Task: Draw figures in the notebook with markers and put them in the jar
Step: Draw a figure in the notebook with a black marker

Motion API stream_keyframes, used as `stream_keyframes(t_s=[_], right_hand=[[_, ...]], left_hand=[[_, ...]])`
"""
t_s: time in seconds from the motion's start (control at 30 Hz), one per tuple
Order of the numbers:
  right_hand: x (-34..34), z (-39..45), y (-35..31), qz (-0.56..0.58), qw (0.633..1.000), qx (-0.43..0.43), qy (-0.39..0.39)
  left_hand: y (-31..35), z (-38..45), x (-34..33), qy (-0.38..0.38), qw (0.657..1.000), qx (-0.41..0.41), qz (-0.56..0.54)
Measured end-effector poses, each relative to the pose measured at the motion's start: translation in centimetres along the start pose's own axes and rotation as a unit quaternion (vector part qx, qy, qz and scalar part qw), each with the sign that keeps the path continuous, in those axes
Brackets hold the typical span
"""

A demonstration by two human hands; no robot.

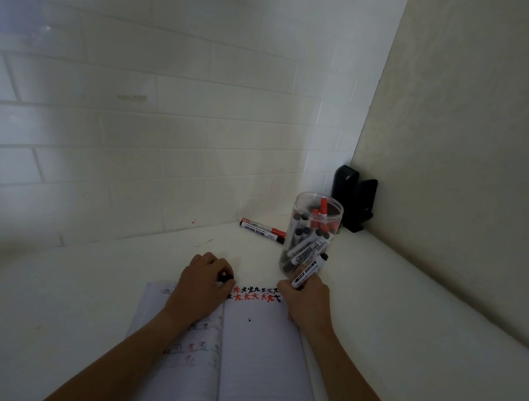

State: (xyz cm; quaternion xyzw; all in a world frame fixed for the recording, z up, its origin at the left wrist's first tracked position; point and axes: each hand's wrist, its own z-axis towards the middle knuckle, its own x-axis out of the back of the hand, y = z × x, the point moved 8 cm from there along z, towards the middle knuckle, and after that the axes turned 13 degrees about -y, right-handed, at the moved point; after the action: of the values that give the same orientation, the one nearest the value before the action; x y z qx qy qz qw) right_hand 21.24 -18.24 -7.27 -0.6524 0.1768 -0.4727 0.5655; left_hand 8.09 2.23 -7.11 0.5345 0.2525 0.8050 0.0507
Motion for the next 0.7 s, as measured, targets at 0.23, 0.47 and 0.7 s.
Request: stream_keyframes(t_s=[0.23, 0.47, 0.7], right_hand=[[-0.36, 0.01, -0.15, 0.001, 1.000, 0.013, -0.016], [0.13, 0.03, 0.28, 0.011, 1.000, 0.004, 0.009], [-0.33, 0.34, 0.46, 0.012, 1.000, 0.013, -0.007]], left_hand=[[0.10, -0.11, 0.07, 0.002, 1.000, -0.005, 0.001], [0.10, -0.12, 0.07, 0.002, 1.000, -0.003, 0.003], [0.17, -0.13, 0.15, 0.002, 1.000, -0.010, 0.004]])
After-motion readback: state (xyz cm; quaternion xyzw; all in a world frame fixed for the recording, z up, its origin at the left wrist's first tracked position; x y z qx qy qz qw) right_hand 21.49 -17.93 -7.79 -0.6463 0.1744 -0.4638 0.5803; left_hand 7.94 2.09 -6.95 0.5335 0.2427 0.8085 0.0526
